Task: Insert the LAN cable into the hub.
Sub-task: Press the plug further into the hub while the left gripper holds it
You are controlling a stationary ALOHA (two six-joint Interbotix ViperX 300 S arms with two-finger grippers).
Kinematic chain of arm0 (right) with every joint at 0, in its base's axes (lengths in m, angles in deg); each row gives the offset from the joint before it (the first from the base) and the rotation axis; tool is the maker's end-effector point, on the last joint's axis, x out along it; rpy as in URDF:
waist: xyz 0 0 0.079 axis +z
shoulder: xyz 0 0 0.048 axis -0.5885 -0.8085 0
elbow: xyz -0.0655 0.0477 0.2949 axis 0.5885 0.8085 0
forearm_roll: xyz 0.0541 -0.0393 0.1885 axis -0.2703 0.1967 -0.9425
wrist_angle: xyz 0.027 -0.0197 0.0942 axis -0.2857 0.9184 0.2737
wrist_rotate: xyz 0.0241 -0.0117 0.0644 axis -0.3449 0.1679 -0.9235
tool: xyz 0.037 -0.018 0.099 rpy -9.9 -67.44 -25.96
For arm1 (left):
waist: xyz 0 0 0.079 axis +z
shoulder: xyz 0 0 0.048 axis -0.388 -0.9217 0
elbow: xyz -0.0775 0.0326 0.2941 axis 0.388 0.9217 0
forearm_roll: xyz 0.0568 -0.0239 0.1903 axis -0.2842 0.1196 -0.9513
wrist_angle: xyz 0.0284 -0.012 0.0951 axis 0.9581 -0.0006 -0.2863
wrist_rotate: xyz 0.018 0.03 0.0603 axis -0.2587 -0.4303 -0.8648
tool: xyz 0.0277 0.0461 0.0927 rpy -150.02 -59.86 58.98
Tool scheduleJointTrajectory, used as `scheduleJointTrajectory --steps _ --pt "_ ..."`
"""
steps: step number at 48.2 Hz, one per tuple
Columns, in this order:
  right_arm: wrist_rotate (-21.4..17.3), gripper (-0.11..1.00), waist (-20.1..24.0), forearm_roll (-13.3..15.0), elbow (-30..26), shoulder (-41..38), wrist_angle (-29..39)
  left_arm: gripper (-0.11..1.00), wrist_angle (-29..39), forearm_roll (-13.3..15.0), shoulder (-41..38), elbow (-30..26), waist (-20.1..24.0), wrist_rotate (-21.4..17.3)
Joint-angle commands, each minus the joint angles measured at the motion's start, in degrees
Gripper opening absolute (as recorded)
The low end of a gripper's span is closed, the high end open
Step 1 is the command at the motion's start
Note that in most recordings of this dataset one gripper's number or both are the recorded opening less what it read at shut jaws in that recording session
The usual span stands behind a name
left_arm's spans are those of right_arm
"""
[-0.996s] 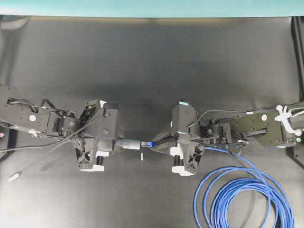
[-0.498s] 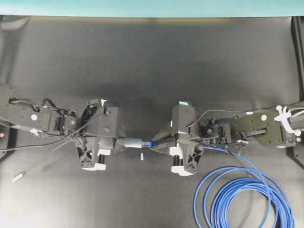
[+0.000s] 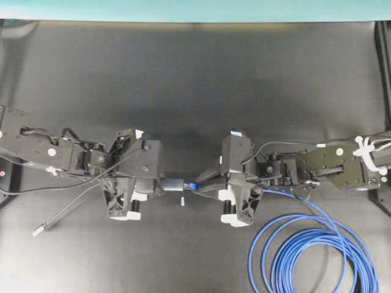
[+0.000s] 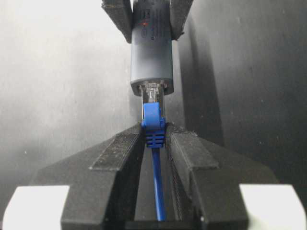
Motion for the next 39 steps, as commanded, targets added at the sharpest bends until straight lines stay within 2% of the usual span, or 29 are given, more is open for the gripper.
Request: scheduleJointTrajectory --steps 1,9,19,39 --pt "-0.26 0.13 -0.44 -0.09 -1.32 0.26 0.79 0.28 1.14 -0.18 -0.09 -2.46 -0.09 -0.26" --pt "0.44 0.13 -0.44 0.09 -2.55 -0.35 5.01 0.28 5.71 -0.26 -1.14 -4.57 -0.09 -0.7" --pt "1.41 0.13 -0.53 0.18 -4.04 -0.97 6.68 0.28 9.76 -0.26 -2.55 -7.21 -0.09 -1.93" --pt "1.41 0.13 -0.62 0.18 -4.66 -1.49 7.38 0.28 12.39 -0.26 -3.96 -10.02 0.18 -2.81"
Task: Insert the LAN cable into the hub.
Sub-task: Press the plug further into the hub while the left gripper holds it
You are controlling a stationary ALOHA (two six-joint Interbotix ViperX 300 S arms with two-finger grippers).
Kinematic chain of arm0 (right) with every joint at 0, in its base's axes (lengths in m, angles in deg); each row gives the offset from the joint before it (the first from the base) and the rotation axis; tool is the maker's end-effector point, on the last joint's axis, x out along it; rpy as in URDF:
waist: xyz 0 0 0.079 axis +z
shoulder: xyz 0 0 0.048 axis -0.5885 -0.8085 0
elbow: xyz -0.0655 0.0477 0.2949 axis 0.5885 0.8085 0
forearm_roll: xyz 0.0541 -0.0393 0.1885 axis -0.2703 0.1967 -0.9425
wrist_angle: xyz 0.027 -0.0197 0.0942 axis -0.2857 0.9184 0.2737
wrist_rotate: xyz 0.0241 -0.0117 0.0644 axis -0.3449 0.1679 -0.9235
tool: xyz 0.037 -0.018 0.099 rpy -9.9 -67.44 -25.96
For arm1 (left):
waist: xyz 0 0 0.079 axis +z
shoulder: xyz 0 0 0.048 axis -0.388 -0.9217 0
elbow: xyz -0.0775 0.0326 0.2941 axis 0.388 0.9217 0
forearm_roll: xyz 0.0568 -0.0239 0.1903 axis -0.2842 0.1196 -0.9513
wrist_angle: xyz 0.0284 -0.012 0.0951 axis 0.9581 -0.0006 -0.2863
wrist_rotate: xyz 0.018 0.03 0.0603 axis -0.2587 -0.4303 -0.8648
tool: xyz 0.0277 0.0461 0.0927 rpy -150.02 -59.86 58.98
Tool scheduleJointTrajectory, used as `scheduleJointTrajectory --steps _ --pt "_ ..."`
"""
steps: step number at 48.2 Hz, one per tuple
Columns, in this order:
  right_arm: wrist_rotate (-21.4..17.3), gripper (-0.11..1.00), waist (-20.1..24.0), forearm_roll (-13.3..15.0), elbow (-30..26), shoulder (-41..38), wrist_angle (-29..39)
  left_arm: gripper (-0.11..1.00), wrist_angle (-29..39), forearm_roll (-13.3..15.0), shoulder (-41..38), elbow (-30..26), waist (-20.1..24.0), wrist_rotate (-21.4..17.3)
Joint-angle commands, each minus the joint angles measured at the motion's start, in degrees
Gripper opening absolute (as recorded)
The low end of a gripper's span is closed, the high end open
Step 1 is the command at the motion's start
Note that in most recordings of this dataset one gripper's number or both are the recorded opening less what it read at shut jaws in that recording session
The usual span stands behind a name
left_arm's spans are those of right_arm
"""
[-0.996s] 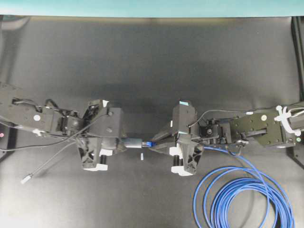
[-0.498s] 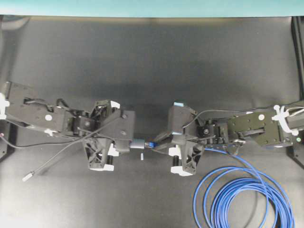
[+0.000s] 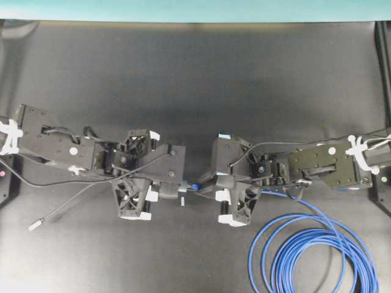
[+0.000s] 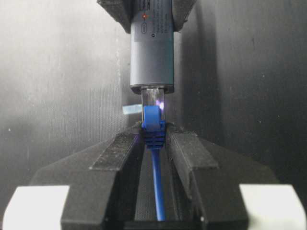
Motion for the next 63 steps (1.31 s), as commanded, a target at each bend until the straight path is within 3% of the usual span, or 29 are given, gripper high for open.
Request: scheduleJointTrajectory --steps 1,20,51,63 --pt "0.26 0.13 -0.35 0.09 -1.85 0.18 -0.53 0.28 0.09 -0.18 0.0 -2.46 -0.09 -0.79" --pt "0.26 0.13 -0.79 0.0 -2.2 -0.09 -1.41 0.28 3.87 -0.18 -1.76 -5.45 -0.09 -2.11" --pt "0.0 0.13 -2.46 -0.26 -2.64 -0.09 -6.94 0.28 -2.9 -0.18 -2.02 -4.31 0.35 -1.41" --pt "0.09 0.13 -2.02 -0.26 -1.85 0.26 -4.57 0.28 -3.08 -0.18 -0.88 -1.14 -0.09 -1.32"
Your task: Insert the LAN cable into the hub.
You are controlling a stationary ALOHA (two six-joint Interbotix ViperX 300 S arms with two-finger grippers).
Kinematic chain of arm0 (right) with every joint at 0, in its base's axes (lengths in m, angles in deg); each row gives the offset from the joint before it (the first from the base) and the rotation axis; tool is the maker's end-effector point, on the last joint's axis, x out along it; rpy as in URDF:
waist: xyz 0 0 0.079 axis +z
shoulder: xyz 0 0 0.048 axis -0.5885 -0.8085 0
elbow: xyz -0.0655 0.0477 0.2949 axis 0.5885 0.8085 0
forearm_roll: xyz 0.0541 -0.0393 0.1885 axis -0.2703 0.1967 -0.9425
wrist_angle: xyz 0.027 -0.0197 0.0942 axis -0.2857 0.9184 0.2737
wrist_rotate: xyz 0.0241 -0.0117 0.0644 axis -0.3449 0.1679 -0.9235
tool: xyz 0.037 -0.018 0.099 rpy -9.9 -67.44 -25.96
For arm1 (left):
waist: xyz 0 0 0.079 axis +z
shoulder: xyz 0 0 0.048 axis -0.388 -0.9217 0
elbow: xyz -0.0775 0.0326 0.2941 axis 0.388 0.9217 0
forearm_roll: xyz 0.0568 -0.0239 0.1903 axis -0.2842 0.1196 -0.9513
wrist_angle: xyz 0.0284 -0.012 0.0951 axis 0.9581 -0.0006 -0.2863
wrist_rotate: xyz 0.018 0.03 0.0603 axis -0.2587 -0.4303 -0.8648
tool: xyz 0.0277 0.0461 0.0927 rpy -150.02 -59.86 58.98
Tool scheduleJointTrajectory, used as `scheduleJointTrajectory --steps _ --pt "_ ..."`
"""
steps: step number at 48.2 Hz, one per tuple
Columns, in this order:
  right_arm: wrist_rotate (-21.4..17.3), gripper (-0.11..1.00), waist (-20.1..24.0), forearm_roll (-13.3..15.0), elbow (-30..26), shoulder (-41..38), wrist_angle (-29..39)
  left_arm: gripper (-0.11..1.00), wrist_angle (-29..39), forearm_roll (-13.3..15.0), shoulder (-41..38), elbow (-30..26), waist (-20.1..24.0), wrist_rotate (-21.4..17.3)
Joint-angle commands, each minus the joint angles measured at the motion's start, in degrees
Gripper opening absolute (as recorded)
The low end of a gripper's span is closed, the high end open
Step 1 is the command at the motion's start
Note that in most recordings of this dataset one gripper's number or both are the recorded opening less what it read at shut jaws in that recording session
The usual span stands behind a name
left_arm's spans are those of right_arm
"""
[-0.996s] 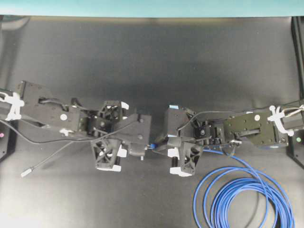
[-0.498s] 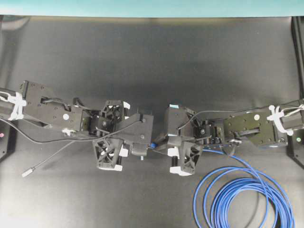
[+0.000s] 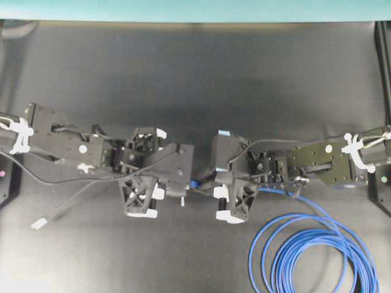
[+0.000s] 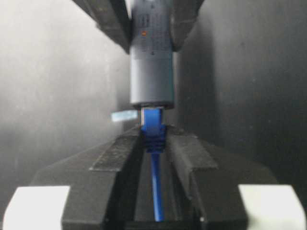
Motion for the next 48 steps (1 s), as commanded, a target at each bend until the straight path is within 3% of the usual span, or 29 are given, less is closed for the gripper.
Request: scheduleJointTrajectory --steps 1,22,35,44,48 --pt "0.0 0.13 -0.79 -0.09 -1.93 0.97 -1.32 0.28 -2.11 -0.18 1.32 -0.18 -0.79 -0.26" --pt "-0.09 0.15 0.09 -0.18 -1.05 0.88 3.6 0.28 -0.97 -0.18 2.2 1.58 -1.41 -1.05" --pt "-0.18 0.82 0.18 -0.18 1.49 2.29 3.43 0.28 -0.97 -0.18 3.52 3.96 -1.67 -0.88" --pt "-0.53 0.84 0.26 -0.18 4.75 5.36 2.02 0.29 -0.79 -0.18 3.52 4.13 -1.14 0.0" --pt "-1.41 0.84 0.35 -0.18 6.42 7.29 1.05 0.51 -0.97 -0.26 3.6 4.13 -0.79 0.35"
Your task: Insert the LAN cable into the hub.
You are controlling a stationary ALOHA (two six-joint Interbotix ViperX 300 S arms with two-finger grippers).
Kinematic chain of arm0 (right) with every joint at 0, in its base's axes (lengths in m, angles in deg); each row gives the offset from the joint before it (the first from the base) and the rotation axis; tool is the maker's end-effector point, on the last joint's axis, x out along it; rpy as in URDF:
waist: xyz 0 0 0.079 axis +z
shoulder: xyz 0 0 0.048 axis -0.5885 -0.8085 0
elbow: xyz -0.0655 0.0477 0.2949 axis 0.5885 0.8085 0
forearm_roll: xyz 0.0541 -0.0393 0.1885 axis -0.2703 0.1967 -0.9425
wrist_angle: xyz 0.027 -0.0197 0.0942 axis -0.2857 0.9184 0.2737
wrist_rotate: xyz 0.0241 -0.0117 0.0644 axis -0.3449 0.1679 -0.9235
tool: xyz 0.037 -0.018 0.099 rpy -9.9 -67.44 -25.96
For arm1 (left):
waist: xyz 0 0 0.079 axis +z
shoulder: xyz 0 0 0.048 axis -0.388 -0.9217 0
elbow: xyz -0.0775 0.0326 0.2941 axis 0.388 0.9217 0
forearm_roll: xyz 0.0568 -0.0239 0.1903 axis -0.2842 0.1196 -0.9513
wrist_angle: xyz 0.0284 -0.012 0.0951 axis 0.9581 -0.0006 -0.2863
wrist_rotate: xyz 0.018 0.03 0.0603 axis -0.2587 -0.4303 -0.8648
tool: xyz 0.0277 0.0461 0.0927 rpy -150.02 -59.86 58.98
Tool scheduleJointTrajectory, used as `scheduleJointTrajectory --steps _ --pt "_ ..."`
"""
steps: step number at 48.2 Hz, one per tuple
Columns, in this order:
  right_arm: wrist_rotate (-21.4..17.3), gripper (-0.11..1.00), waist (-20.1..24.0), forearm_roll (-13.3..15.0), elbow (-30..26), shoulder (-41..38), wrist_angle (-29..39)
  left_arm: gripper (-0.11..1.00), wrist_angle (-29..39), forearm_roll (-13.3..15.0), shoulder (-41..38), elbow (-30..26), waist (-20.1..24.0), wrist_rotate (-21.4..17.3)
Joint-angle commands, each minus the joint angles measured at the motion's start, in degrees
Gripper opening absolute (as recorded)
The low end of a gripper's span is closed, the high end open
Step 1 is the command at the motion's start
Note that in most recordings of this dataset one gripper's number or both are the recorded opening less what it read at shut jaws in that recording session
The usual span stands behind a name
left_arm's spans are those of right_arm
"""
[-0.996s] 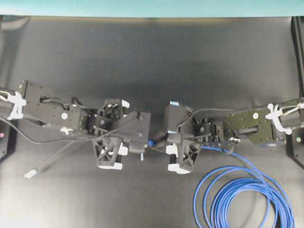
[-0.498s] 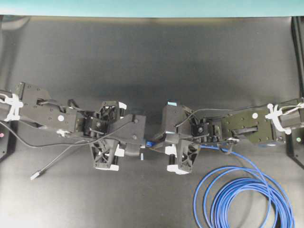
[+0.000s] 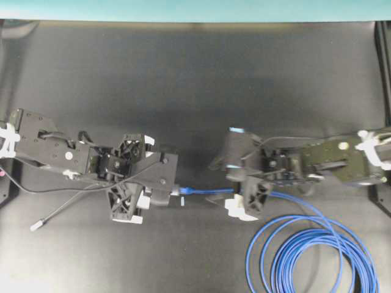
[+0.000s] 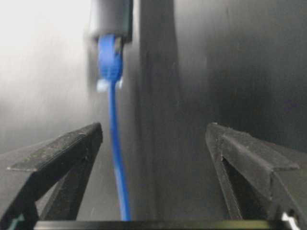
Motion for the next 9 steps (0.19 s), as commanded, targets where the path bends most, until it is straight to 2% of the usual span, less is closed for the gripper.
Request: scheduleJointTrajectory --steps 1,6,9 --pt "-1.23 0.84 0.44 -0.18 1.23 2.9 -1.41 0.58 -0.35 -0.18 1.05 -0.35 0.53 0.26" --pt "-2.55 0.84 0.35 -0.18 3.78 5.89 -2.81 0.83 -0.26 -0.18 1.14 -0.35 0.7 0.26" --pt "-3.08 0.84 0.35 -0.18 5.45 7.56 -3.43 0.88 -0.09 -0.18 1.14 -0.26 0.88 0.26"
